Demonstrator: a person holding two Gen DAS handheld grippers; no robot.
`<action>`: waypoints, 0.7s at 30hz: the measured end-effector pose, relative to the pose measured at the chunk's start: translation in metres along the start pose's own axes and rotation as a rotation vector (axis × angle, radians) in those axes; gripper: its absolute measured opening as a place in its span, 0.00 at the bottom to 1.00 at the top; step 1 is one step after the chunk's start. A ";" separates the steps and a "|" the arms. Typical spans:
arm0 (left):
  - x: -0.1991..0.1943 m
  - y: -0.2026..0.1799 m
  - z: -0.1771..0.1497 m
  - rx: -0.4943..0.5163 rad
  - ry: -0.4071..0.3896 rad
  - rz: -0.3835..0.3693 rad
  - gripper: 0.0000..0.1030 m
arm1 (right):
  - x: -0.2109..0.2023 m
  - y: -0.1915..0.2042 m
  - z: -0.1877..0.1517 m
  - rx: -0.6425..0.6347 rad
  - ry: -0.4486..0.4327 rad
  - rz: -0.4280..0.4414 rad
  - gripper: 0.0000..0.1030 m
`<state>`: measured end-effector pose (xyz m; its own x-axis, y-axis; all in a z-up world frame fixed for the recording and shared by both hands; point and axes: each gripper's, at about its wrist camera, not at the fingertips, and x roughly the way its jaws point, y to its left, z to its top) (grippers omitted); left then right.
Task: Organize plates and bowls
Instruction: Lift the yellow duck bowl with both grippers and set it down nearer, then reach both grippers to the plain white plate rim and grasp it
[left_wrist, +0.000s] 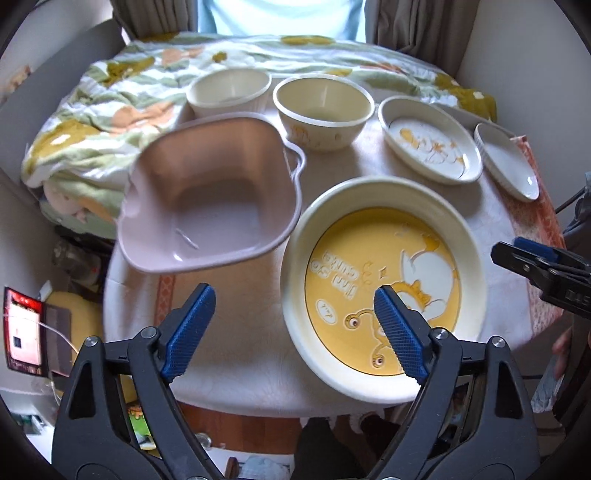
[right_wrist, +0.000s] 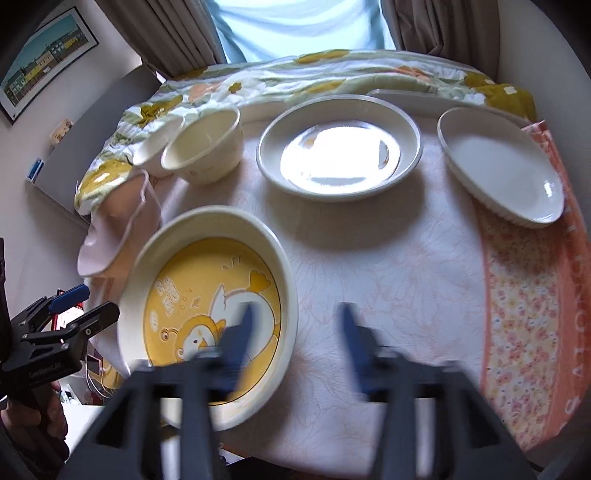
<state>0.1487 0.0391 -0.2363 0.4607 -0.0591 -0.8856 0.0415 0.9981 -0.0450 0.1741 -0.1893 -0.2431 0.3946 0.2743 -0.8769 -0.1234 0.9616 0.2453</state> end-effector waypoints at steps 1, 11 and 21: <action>-0.010 -0.002 0.005 0.006 -0.022 -0.005 0.86 | -0.009 -0.001 0.003 0.007 -0.014 0.008 1.00; -0.074 -0.044 0.120 0.182 -0.244 -0.172 1.00 | -0.125 -0.039 0.022 0.128 -0.279 -0.041 1.00; -0.006 -0.189 0.224 0.410 -0.104 -0.385 1.00 | -0.153 -0.130 0.043 0.341 -0.303 -0.229 1.00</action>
<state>0.3364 -0.1526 -0.1186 0.4280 -0.4391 -0.7899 0.5547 0.8177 -0.1540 0.1689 -0.3560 -0.1231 0.6293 -0.0014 -0.7772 0.2811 0.9327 0.2259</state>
